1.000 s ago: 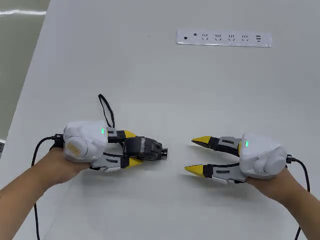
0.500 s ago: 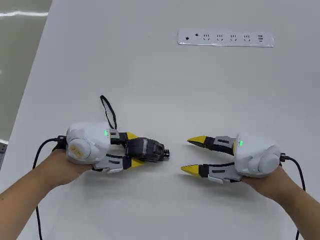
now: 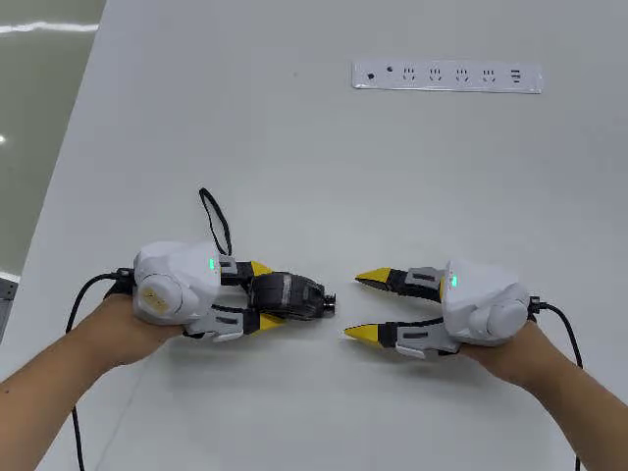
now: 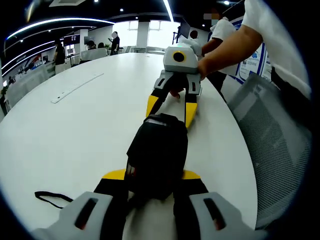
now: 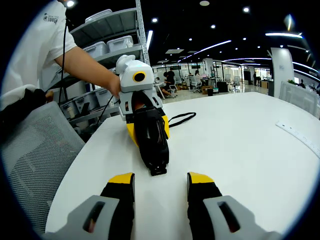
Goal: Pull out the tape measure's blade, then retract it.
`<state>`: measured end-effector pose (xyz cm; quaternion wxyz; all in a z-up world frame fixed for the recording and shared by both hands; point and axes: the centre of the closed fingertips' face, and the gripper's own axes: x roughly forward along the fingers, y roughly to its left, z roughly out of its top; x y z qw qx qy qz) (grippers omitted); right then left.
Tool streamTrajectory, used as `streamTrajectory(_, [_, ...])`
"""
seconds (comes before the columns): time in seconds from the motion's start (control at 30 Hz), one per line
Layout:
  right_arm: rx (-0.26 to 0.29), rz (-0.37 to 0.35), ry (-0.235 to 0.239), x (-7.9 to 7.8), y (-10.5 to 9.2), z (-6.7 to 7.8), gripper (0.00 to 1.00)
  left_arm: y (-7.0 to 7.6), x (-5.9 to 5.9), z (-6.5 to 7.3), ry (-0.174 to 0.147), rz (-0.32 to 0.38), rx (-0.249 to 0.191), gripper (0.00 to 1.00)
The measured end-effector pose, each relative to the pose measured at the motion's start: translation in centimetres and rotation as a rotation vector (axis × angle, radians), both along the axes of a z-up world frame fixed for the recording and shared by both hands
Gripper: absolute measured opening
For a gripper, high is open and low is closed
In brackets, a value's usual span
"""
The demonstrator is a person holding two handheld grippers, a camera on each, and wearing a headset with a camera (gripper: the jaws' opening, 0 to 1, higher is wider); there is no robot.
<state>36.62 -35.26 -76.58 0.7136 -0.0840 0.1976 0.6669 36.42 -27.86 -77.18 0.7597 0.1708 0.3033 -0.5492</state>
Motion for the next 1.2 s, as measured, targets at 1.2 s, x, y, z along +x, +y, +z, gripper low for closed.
streamTrajectory(1.2, [0.009,0.063,-0.034,-0.1,2.4,-1.3,0.27,0.1,0.0,-0.2,0.013,-0.006,0.011,0.31])
